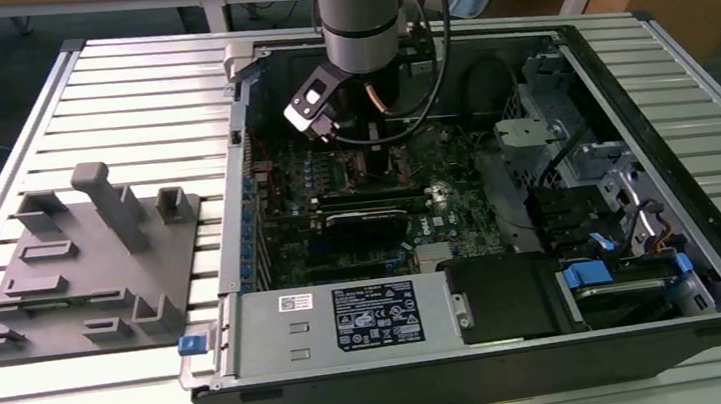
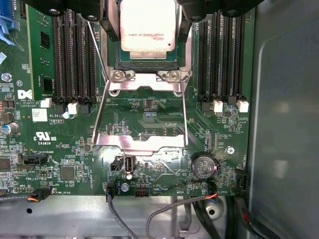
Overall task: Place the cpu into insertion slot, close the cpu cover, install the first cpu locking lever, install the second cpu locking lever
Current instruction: 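Place the cpu into insertion slot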
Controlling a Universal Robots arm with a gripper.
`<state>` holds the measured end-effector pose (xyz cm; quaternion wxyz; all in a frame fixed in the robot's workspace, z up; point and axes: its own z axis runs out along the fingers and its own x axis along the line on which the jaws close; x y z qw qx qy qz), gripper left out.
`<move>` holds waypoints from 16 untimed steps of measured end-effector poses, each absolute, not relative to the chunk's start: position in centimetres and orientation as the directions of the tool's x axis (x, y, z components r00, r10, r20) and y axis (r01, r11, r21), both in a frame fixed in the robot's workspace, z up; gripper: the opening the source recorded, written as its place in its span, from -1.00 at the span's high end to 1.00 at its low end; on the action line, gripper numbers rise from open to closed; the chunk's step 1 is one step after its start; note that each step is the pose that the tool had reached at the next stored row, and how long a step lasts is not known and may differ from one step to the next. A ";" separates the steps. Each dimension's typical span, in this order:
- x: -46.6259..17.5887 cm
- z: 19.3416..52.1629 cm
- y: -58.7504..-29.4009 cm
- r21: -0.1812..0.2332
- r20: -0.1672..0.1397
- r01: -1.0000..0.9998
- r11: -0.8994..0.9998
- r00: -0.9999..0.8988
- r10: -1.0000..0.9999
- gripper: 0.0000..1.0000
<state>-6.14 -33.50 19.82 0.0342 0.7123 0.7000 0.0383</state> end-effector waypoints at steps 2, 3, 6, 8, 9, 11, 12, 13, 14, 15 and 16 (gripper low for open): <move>-6.1 19.8 -33.6 0.102 0.007 0.995 -0.018 0.017 1.000 -0.08; -6.1 19.8 -33.6 0.103 0.007 0.995 -0.018 0.017 1.000 -0.08; -6.1 19.8 -33.6 0.102 0.007 0.995 -0.018 0.017 1.000 -0.08; -6.1 19.8 -33.7 0.102 0.006 0.995 -0.017 0.017 1.000 -0.08; -6.1 19.8 -33.7 0.103 0.006 0.995 -0.017 0.017 1.000 -0.08; -6.1 19.8 -33.7 0.102 0.006 0.995 -0.018 0.017 1.000 -0.08; -6.1 19.8 -33.7 0.102 0.006 0.995 -0.018 0.017 1.000 -0.08; -6.1 19.7 -33.7 0.102 0.006 0.995 -0.018 0.017 1.000 -0.08; -6.1 19.7 -33.7 0.102 0.006 0.995 -0.017 0.017 1.000 -0.08; -6.1 19.7 -33.7 0.102 0.006 0.995 -0.017 0.017 1.000 -0.08; -6.0 19.7 -33.7 0.102 0.005 0.995 -0.017 0.017 1.000 -0.08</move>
